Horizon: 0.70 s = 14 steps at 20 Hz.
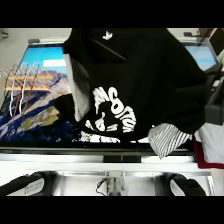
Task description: Fold the shirts.
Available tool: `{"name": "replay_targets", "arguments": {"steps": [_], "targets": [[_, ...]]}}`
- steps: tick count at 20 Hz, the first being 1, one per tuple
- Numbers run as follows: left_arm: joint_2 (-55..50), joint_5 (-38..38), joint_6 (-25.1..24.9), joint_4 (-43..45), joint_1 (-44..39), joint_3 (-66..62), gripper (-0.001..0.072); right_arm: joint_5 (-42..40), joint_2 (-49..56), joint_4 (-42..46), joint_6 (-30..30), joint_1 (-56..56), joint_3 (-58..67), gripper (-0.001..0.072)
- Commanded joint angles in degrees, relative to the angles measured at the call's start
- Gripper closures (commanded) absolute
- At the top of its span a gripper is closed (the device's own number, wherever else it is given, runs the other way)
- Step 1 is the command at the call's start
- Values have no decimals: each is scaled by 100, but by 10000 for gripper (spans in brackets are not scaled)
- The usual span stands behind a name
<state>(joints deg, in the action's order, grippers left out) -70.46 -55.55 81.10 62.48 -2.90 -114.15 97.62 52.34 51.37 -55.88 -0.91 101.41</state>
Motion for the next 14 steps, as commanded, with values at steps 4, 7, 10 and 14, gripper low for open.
{"name": "replay_targets", "arguments": {"steps": [4, 7, 10, 14], "targets": [[-76, -1421, 603, -11, -892, 216, 155, -190, 0, 13, -13, 2, 0, 657], [-282, -367, 715, -13, -1803, 315, -13, -177, 0, 15, -81, 2, 0, 657], [-511, 103, 706, 0, -2291, 315, -13, -175, 0, 66, -92, 2, 0, 657], [-577, 114, 662, 11, -2306, 315, -13, -98, 0, 221, -90, 2, 0, 657]]}}
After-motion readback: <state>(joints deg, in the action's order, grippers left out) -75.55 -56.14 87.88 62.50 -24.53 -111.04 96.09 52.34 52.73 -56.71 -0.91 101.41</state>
